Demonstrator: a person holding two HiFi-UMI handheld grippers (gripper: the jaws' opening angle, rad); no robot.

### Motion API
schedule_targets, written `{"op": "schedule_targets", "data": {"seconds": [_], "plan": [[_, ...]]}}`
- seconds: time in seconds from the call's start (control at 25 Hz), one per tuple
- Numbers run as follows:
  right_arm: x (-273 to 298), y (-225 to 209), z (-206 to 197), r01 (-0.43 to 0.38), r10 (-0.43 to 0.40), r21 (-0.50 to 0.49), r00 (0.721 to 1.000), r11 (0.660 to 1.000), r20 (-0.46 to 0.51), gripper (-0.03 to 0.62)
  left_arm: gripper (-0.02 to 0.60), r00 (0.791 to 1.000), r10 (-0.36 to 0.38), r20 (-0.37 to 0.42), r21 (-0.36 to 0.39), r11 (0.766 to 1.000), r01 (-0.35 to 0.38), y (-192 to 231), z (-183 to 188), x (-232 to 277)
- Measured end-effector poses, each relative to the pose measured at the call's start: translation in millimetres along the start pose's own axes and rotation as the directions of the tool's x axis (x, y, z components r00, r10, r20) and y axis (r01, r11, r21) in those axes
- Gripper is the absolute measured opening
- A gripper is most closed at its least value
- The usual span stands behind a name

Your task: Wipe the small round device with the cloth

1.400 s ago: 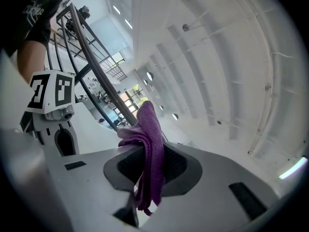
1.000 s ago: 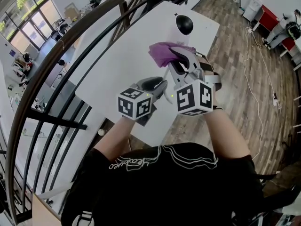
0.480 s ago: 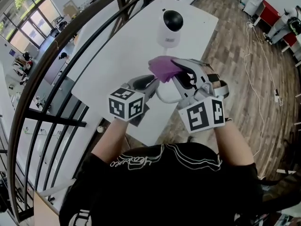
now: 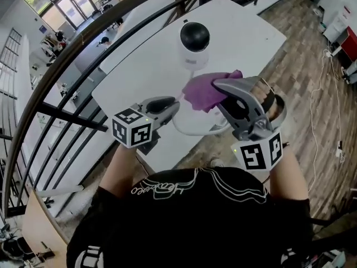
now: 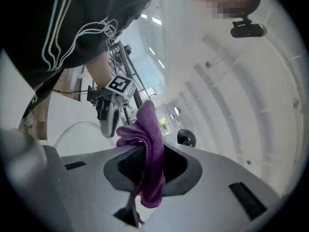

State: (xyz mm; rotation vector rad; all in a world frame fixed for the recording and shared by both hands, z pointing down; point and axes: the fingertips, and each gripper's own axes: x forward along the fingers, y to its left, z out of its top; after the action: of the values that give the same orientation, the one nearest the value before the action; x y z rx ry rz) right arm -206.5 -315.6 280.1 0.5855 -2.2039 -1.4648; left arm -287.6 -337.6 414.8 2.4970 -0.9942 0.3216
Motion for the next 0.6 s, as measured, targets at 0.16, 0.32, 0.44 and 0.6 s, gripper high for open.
{"op": "schedule_targets", "data": {"seconds": [0.16,0.32,0.44,0.6], "plan": [[1,-22,-24,-0.007,0.012,-0.036,0.991,0.999,0.131,0.067,0.089,0.997,0.075,-0.004,-0.008,0.997,-0.075,6,3,2],[-1,-42,-41,-0.001,0.016,-0.066,0.973,0.998,0.23,0.066,0.08,0.985,0.172,-0.007,-0.052,0.984,-0.172,8,4,4],[-3,-54,-44,0.005,0.022,-0.082,0.949,0.997,0.314,0.067,0.078,0.968,0.251,-0.009,-0.046,0.967,-0.251,8,6,9],[-2,-66,-39,0.013,0.04,-0.12,0.904,0.993,0.426,0.067,0.078,0.935,0.353,-0.025,-0.009,0.935,-0.353,9,4,17]]}}
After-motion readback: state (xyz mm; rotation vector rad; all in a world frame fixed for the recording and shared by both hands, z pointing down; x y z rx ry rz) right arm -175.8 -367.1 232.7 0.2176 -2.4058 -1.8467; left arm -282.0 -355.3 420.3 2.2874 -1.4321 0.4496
